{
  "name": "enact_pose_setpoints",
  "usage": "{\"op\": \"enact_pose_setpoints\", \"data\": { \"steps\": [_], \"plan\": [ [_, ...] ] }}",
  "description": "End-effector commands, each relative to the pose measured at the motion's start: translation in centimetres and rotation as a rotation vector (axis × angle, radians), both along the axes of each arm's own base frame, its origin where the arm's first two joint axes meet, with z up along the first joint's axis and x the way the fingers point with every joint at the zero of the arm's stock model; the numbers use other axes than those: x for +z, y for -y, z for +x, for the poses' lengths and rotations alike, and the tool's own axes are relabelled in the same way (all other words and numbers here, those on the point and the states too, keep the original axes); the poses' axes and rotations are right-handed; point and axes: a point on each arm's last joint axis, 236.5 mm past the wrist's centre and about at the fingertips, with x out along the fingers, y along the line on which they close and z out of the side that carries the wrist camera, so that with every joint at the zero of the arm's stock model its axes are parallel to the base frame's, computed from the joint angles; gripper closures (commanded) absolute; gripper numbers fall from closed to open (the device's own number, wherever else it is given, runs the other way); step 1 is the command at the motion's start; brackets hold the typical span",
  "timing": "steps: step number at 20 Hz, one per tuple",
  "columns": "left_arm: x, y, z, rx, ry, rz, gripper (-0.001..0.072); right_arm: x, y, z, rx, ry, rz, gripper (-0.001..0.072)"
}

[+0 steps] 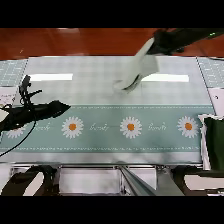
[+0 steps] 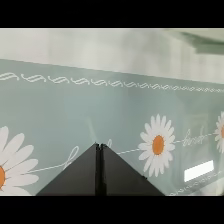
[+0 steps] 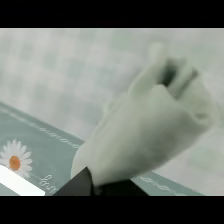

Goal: Fold the shirts.

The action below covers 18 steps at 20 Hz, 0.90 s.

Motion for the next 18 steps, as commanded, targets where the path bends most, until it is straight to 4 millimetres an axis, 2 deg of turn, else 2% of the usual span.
{"op": "enact_pose_setpoints", "data": {
  "steps": [1,3,6,12,15,18],
  "plan": [
    [0.4,0.7,-0.6,-0.023,-0.020,-0.029,0.0691,3.5,8.9,-2.2,-0.178,-0.009,-0.069,0.0682],
    [0.4,1.0,-1.1,-0.051,-0.027,-0.029,0.0691,4.7,14.3,-3.9,-0.297,-0.015,-0.079,0.0682],
    [0.4,0.8,-0.8,-0.043,-0.017,-0.025,0.0691,6.1,22.0,-7.2,-0.488,-0.035,-0.069,0.0682],
    [0.8,0.2,0.3,-0.018,0.035,0.000,0.0691,7.0,32.3,-13.7,-0.789,-0.060,0.033,0.0682],
    [2.2,-0.9,2.3,0.043,0.107,0.021,0.0690,5.1,35.1,-17.6,-0.932,-0.124,0.061,0.0681],
    [4.1,-2.7,5.0,0.143,0.207,0.049,0.0691,0.6,37.1,-23.9,-1.097,-0.282,-0.008,0.0681]
  ]
}}
